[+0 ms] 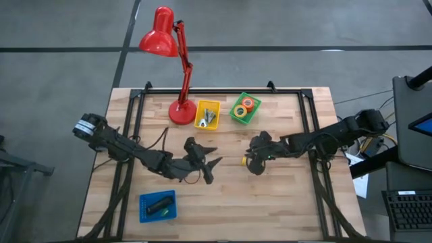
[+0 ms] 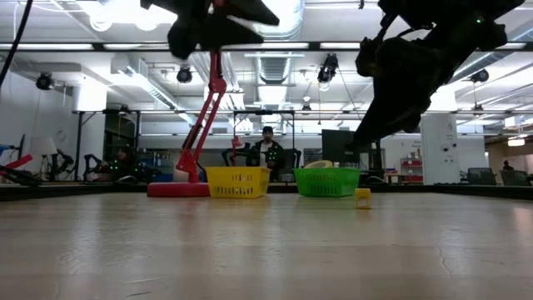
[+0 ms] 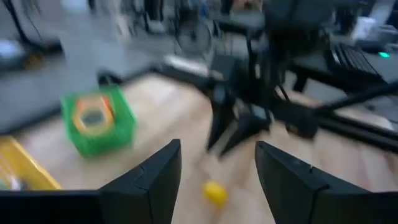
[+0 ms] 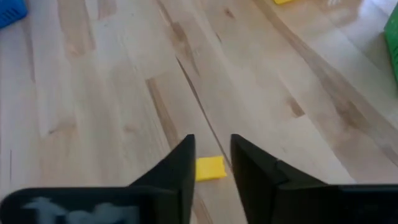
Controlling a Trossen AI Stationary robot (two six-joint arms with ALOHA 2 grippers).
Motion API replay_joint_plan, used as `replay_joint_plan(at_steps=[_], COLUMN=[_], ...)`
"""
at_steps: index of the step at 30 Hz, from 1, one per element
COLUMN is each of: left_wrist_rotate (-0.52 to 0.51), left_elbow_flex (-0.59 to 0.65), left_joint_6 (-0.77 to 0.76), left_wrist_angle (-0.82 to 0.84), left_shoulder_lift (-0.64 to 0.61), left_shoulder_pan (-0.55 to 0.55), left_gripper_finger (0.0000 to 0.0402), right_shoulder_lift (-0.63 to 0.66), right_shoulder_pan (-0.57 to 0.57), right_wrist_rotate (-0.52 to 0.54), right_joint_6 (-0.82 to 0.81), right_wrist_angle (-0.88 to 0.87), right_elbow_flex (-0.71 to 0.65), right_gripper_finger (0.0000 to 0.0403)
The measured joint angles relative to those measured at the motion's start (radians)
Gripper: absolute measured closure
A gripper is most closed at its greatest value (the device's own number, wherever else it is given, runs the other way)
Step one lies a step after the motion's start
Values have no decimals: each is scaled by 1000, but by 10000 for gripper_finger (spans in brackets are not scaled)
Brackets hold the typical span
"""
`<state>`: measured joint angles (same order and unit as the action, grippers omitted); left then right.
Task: Pick and place Stapler, Stapler remover, tape
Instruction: Put the small yellow stapler into the blue bin
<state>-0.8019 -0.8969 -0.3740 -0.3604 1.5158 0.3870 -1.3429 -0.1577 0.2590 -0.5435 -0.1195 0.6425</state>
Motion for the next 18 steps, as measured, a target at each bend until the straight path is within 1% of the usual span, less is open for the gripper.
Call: replay_joint_plan(at_steps=[3, 5, 8, 11, 13, 18], left_wrist_rotate=[-68, -79, -62, -46, -45, -45], left_elbow_flex=[0, 1, 0, -4, -7, -7], left_joint_6=[196, 325, 443, 505, 515, 517], left_wrist_angle=[-156, -257, -288, -301, -317, -384], left_shoulder_lift=[0, -1, -1, -1, -1, -1], left_shoulder_pan=[0, 0, 2, 3, -1, -17], left_gripper_finger=[195, 195, 195, 195, 195, 195], right_shoulder_lift=[-33, -54, -86, -108, -113, -135], right_shoulder_pan=[1, 1, 2, 13, 16, 14], right_wrist_rotate=[-1, 2, 27, 39, 39, 36], right_joint_6=[-33, -79, -146, -153, -155, -211], right_wrist_angle=[-2, -7, -7, -6, -4, -25], right_elbow_flex=[19, 32, 48, 72, 78, 74], right_gripper_finger=[271, 240, 198, 164, 146, 120])
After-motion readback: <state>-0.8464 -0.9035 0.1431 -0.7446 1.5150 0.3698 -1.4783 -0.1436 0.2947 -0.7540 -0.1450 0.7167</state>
